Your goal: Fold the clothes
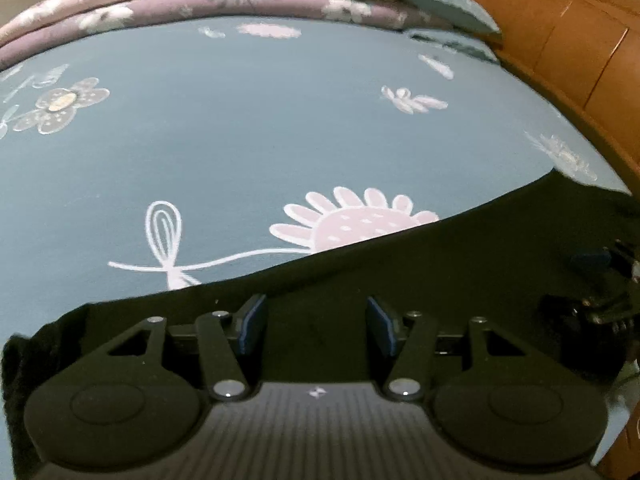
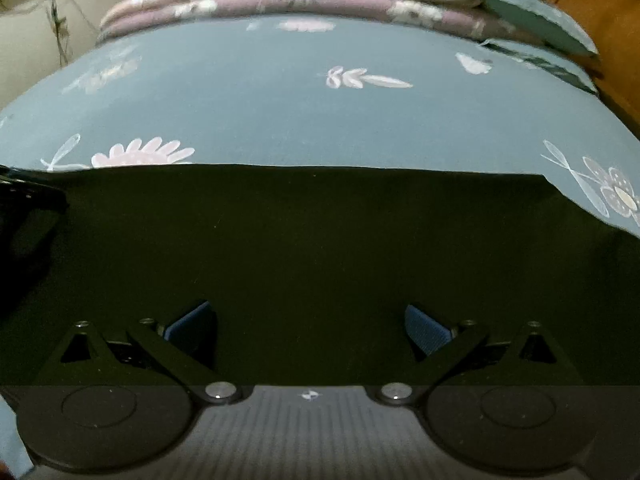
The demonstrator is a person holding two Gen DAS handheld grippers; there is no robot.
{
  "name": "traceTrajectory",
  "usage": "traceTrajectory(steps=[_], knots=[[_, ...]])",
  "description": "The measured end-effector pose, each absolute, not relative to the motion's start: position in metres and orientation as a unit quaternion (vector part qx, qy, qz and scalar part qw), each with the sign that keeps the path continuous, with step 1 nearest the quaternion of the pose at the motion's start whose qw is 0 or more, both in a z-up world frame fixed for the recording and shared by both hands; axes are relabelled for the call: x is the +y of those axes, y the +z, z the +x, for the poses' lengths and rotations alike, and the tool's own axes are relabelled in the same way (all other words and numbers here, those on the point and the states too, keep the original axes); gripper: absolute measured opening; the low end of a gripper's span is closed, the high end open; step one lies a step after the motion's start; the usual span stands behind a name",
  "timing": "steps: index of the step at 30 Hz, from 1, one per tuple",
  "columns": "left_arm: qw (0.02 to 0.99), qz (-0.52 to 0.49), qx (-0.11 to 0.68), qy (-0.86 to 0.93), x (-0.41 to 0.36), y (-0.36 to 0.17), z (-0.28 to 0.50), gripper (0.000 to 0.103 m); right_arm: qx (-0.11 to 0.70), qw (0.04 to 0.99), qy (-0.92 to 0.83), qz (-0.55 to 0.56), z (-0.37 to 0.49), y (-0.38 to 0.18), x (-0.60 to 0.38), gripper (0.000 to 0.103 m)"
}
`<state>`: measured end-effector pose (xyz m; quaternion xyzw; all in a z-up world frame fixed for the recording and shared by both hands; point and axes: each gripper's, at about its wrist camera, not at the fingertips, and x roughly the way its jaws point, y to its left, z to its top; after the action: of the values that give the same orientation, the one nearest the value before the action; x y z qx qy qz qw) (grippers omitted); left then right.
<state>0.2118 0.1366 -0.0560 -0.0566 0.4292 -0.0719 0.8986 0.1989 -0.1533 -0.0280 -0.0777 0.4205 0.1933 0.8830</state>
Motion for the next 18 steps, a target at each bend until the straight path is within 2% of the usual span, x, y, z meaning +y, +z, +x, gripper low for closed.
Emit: traceTrajectory(steps=[4, 7, 11, 13, 18], knots=[[0.902, -0.065, 0.424, -0.050, 0.142, -0.052, 0.201, 0.060, 0.377, 0.897, 0.221, -0.073, 0.219, -0.009, -0.147, 0.103], [0.901, -0.078, 0.425, -0.039, 0.147, -0.056, 0.194, 0.060, 0.387, 0.890, 0.226, -0.087, 0.247, -0.019, -0.129, 0.103], [0.900, -0.080, 0.427, -0.036, 0.147, -0.058, 0.190, 0.068, 0.393, 0.884, 0.231, -0.104, 0.279, -0.036, -0.106, 0.103], [0.900, -0.076, 0.429, -0.034, 0.146, -0.059, 0.190, 0.068, 0.391, 0.880, 0.250, -0.105, 0.288, -0.038, -0.102, 0.103], [0.903, -0.050, 0.426, -0.026, 0.142, -0.056, 0.187, 0.068, 0.388, 0.885, 0.243, -0.089, 0.274, -0.013, -0.108, 0.103]])
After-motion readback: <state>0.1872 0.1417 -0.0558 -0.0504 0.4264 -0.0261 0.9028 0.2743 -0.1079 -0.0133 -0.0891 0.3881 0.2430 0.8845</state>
